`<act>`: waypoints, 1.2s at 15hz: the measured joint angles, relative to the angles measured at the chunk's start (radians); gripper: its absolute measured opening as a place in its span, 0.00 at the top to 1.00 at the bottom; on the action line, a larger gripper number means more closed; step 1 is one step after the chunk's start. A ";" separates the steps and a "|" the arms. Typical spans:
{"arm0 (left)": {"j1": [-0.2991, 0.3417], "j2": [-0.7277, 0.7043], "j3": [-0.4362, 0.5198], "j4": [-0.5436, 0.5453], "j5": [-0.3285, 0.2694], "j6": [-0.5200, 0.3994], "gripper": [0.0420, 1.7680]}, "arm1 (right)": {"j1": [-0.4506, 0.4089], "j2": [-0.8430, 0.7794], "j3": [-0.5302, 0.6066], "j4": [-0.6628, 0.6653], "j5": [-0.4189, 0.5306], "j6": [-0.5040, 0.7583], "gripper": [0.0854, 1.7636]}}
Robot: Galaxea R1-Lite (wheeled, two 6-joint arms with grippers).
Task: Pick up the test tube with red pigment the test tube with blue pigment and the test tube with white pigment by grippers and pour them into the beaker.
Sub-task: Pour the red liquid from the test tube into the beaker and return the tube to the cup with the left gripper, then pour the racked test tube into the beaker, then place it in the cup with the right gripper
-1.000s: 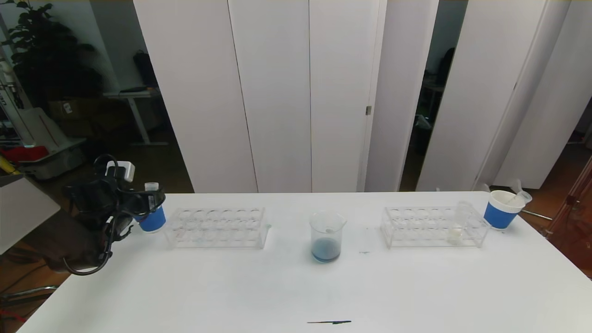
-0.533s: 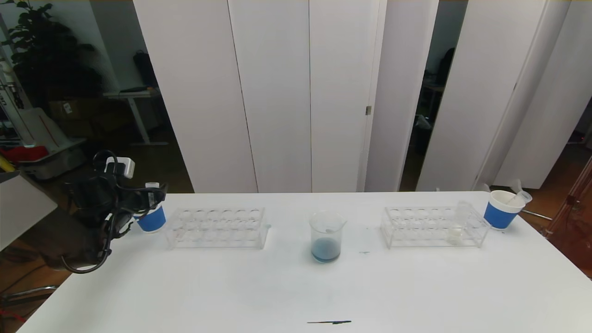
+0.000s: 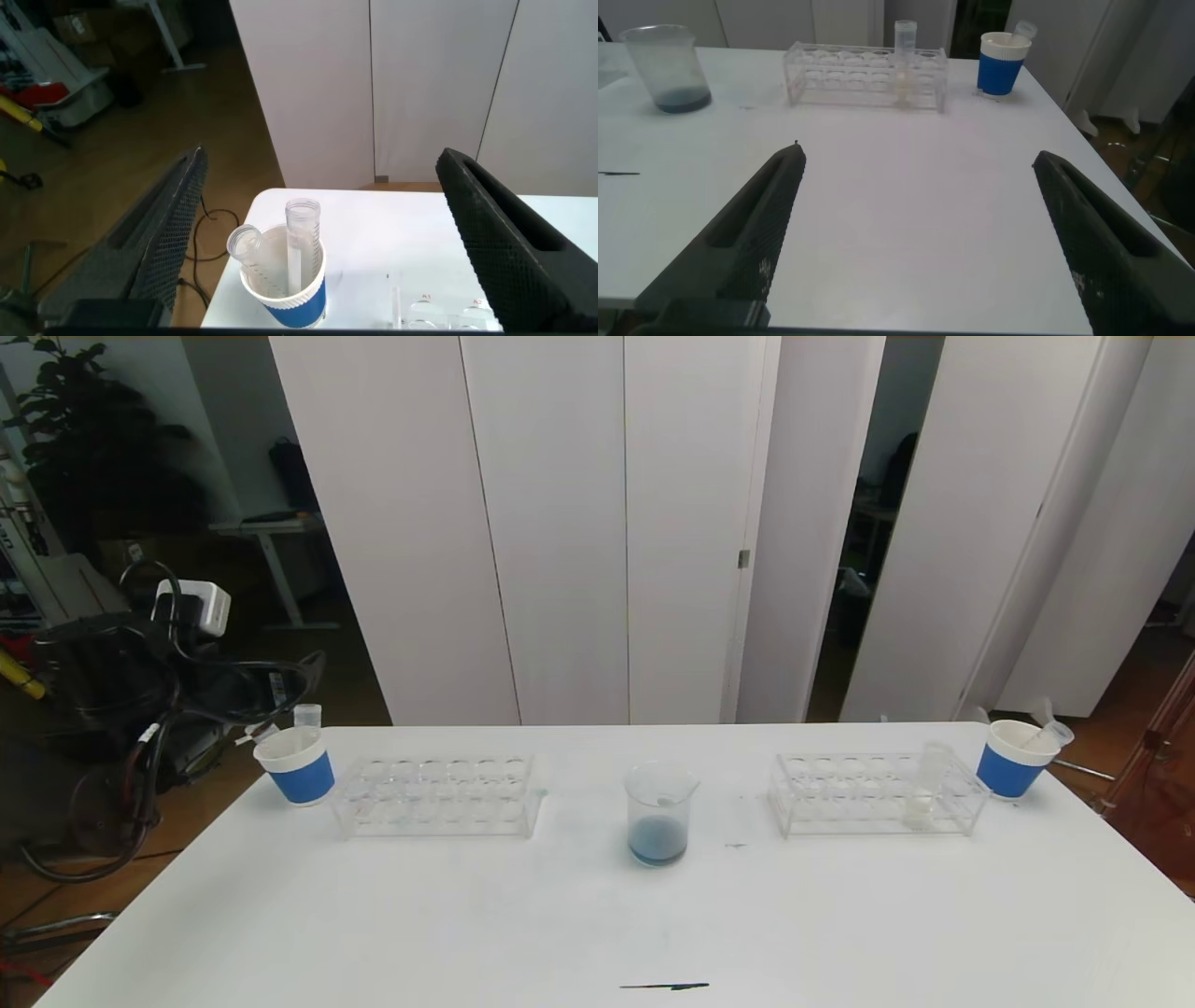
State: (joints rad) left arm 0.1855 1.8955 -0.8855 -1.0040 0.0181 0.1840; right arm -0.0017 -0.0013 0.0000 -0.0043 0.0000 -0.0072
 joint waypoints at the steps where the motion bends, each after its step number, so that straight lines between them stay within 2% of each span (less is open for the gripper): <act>1: -0.009 -0.068 0.029 0.040 0.000 0.000 0.01 | 0.000 0.000 0.000 0.000 0.000 0.000 0.01; 5: -0.039 -0.386 0.165 0.222 -0.002 0.003 0.01 | 0.000 0.000 0.000 0.000 0.000 0.000 0.01; 11: -0.071 -0.950 0.339 0.558 -0.003 0.012 0.01 | 0.000 0.000 0.000 0.000 0.000 0.000 0.01; 15: -0.159 -1.308 0.398 0.781 0.004 0.016 0.01 | 0.000 0.000 0.000 0.000 0.000 0.000 0.01; 18: -0.191 -1.528 0.458 0.942 -0.002 0.012 0.01 | 0.000 0.000 0.000 0.000 0.000 0.000 0.01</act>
State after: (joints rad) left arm -0.0053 0.3674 -0.4277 -0.0623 0.0157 0.1957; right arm -0.0017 -0.0013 0.0000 -0.0038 0.0000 -0.0072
